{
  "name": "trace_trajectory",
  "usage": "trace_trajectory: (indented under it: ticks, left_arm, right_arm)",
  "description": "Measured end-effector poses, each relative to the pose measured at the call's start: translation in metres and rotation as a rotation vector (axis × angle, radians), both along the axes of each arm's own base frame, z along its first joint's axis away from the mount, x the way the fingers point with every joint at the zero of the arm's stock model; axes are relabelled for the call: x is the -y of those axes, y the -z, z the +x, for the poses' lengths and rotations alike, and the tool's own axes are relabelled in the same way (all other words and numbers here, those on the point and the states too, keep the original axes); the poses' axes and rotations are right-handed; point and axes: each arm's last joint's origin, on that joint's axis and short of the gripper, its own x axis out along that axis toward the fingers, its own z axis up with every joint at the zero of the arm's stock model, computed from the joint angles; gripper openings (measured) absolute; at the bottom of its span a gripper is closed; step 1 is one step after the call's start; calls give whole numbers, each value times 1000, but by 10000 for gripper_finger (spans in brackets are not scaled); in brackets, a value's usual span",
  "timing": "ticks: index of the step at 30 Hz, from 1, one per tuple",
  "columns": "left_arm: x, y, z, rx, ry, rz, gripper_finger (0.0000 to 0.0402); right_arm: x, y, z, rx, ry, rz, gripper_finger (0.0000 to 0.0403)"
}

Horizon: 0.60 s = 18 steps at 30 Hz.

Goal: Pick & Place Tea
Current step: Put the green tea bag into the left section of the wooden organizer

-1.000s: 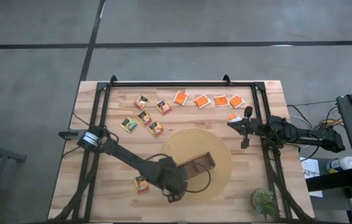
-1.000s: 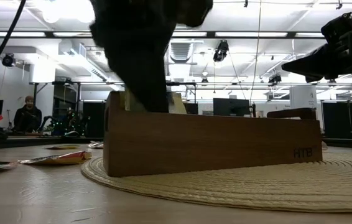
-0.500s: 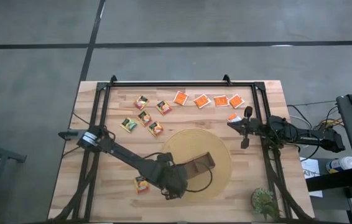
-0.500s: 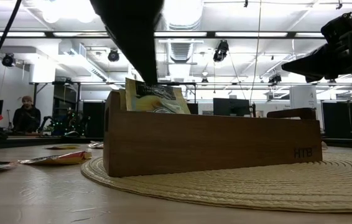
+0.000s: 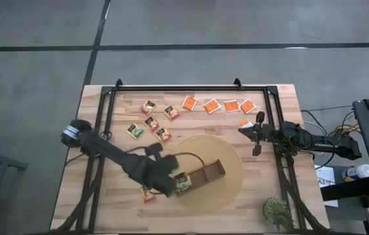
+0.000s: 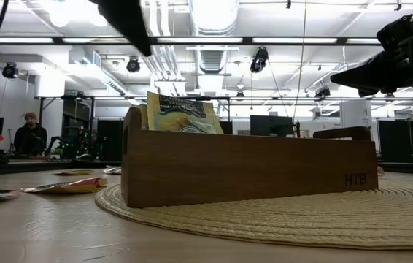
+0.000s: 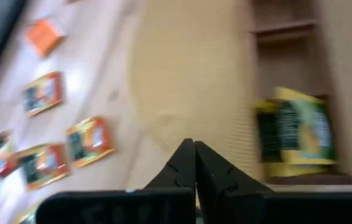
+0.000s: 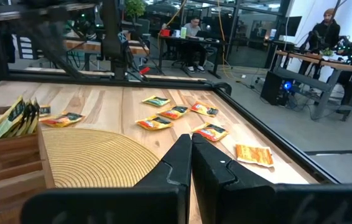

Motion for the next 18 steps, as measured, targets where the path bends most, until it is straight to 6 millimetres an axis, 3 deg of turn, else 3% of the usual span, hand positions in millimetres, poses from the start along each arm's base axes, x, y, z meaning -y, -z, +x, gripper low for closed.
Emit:
trace_trajectory:
  ticks: [10, 18]
  left_arm:
    - [-52, 23, -70, 145, -132, -36, 6]
    - [-66, 42, -97, 244, -132, -123, 76]
  right_arm:
    - [0, 0, 0, 0, 0, 0, 9]
    - [0, 0, 0, 0, 0, 0, 9]
